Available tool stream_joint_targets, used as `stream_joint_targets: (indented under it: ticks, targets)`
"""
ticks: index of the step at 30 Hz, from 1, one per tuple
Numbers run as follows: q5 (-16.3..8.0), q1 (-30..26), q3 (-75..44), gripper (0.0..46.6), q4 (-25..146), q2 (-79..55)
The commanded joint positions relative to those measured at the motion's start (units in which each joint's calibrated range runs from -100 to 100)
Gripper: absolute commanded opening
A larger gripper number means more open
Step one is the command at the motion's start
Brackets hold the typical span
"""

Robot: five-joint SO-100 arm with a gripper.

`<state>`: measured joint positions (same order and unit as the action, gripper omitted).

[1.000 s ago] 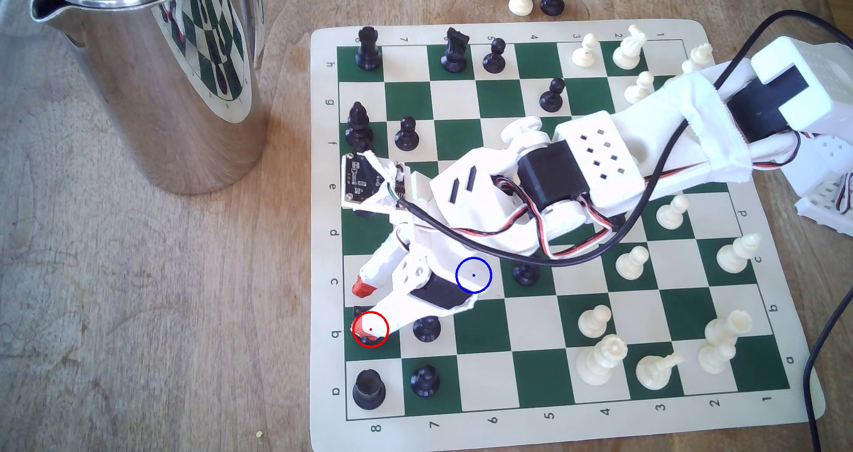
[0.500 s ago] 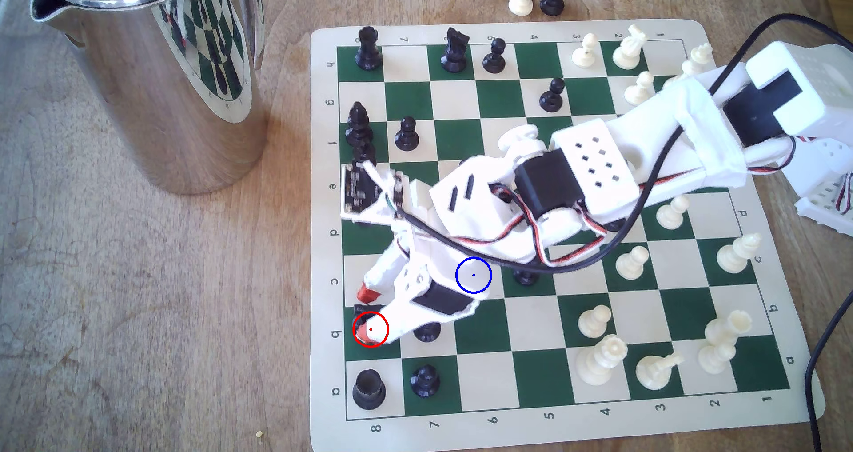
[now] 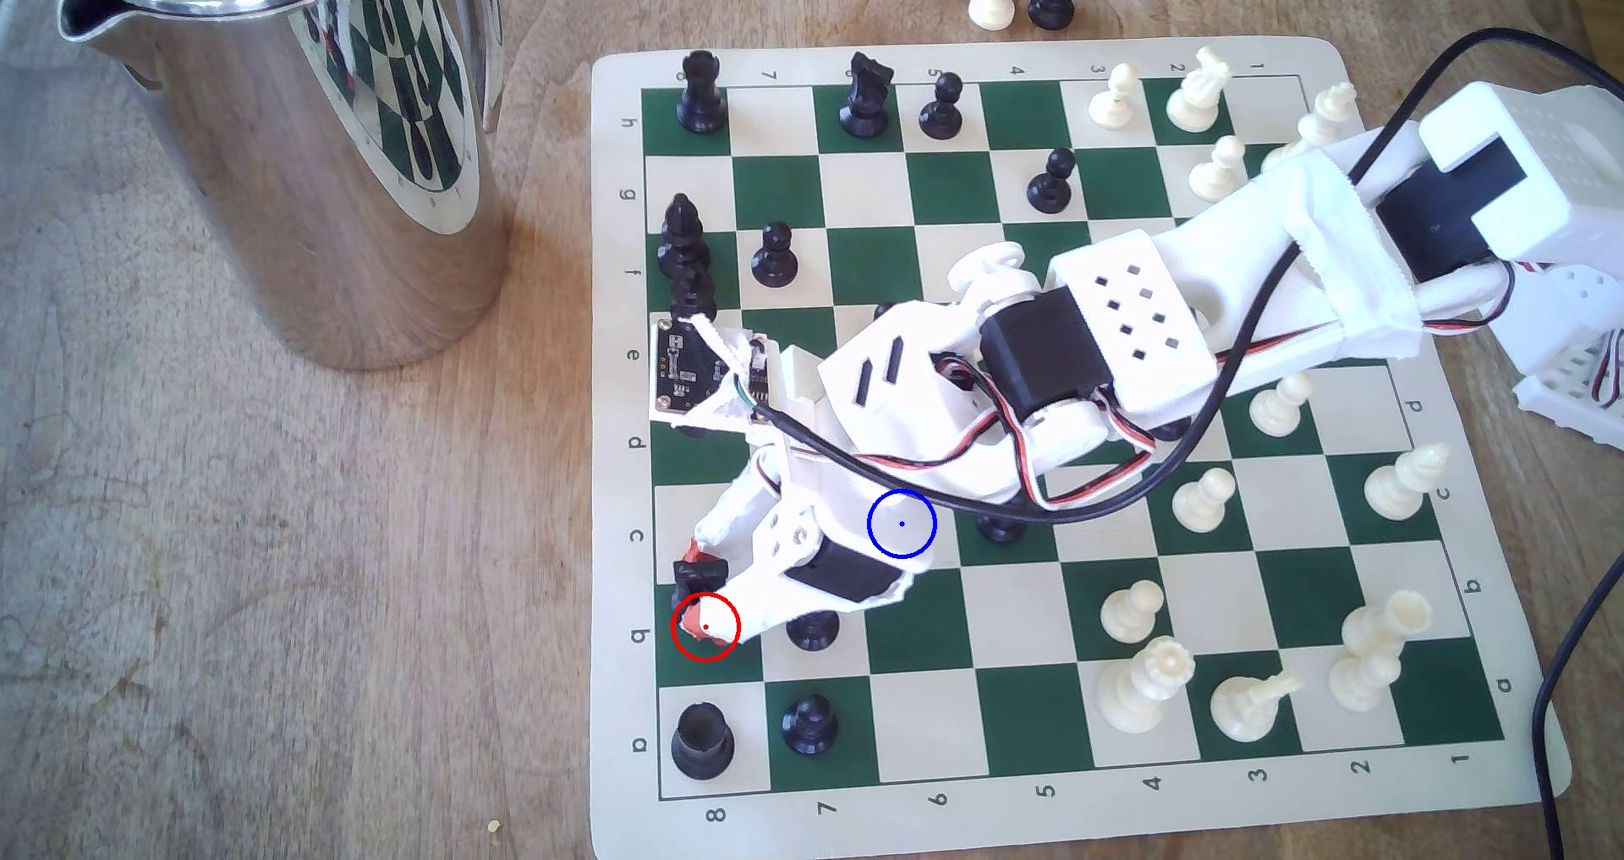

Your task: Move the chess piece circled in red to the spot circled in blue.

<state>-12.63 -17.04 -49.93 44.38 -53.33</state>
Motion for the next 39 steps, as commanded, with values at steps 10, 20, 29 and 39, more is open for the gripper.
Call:
stream_joint_targets:
  ticks: [10, 20, 29, 39]
  targets:
    - [0.00, 1.67, -5.46, 0.3, -0.32, 9.95]
    - [-0.20, 2.84, 10.68, 0.3, -1.38, 27.95]
    - [-0.39, 2.37, 39.23, 0.3, -5.07, 48.41]
    - [-0.39, 3.31, 64.98, 0.3, -11.62, 59.87]
